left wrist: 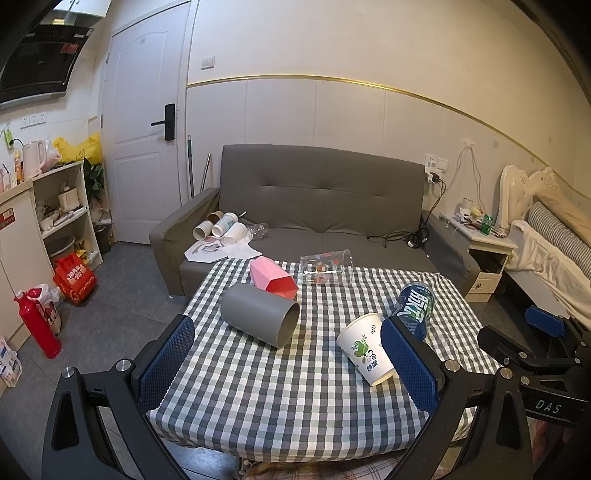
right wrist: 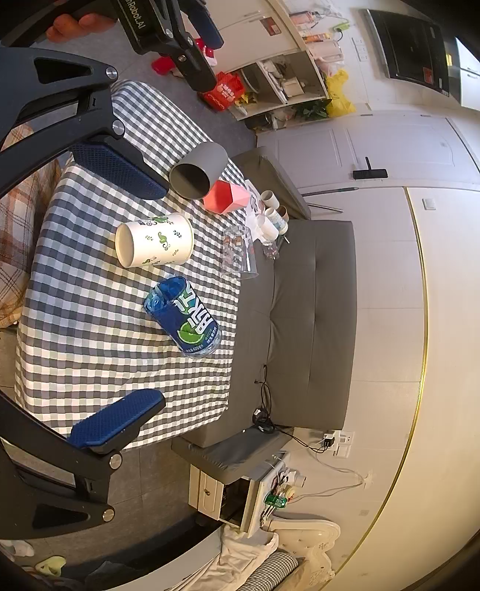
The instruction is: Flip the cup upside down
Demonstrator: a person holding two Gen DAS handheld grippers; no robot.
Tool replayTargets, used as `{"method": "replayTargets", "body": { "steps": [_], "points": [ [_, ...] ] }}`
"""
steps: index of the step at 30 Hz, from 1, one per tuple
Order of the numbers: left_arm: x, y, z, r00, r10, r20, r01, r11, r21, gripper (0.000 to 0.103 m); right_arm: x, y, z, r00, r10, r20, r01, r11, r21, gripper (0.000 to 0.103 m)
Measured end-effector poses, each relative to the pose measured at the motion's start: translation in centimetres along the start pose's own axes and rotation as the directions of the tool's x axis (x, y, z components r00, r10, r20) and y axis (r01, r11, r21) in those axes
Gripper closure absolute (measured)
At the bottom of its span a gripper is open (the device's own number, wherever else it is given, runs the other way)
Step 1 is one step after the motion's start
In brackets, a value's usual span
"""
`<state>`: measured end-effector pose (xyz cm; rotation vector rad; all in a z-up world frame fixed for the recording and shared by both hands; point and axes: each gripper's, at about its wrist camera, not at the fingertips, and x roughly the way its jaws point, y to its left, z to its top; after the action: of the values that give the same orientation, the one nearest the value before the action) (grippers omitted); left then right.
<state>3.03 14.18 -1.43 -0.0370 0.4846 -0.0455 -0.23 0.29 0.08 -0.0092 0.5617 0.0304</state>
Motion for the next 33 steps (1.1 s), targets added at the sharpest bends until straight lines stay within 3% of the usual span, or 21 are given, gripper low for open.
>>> {"method": "replayTargets", "body": {
  "steps": [33],
  "points": [
    [0.09, 0.03, -0.32, 1.000, 0.006, -0.001, -0.006, 1.000, -0.007, 0.000, 0.15, 0.25, -0.08, 1.000, 0.003, -0.005, -0.003, 1.000, 0.001, 0.000]
  ]
}}
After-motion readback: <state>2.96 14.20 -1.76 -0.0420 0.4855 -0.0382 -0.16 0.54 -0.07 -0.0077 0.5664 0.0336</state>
